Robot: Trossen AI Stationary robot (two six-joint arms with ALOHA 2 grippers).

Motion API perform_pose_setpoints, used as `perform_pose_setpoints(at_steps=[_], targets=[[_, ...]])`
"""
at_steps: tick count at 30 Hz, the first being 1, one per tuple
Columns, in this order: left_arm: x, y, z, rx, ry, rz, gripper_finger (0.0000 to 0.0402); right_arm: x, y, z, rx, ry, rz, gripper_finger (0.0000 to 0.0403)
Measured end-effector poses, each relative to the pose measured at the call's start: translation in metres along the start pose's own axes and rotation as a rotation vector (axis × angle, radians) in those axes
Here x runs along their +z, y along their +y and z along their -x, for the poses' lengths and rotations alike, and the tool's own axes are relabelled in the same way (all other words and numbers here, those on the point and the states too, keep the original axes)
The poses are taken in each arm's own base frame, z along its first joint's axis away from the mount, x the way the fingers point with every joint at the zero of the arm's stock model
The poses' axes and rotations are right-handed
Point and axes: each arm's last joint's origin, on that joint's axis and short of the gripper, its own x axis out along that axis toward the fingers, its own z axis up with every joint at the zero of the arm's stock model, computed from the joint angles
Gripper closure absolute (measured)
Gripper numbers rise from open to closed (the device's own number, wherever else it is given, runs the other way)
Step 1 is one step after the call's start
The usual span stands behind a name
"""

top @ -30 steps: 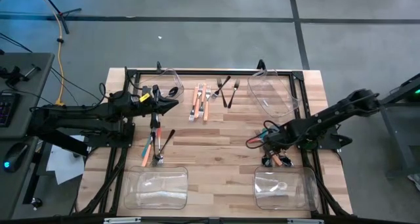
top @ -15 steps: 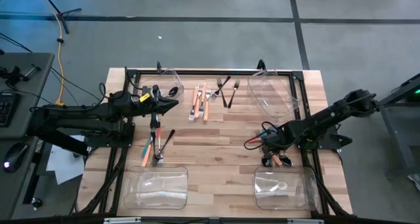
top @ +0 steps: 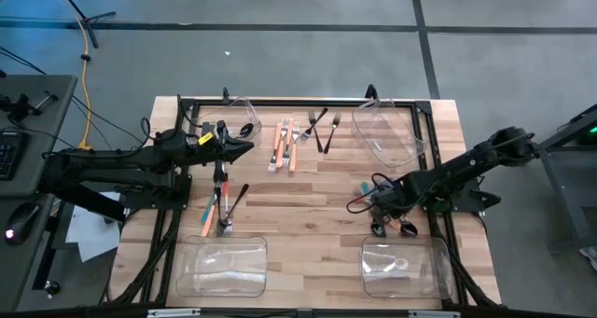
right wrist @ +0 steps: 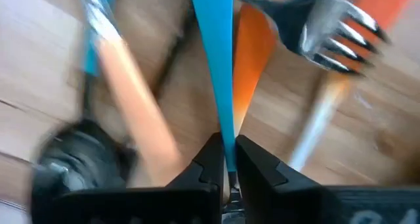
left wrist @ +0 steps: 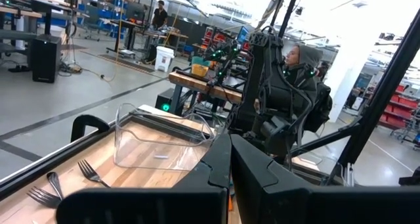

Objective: Sort silverware by color (type)
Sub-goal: Put the blue spoon into the top left transparent bin

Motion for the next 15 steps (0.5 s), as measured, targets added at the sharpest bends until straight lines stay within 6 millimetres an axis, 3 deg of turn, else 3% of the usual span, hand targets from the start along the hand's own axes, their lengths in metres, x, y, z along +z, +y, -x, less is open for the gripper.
perform_pose_setpoints(at_steps=[15], targets=[[0.000,0.000,0.000,0.000,0.000,0.002,0.0401,0.002,0.012,0.015,0.033,-0.034,0.061,0.0380]])
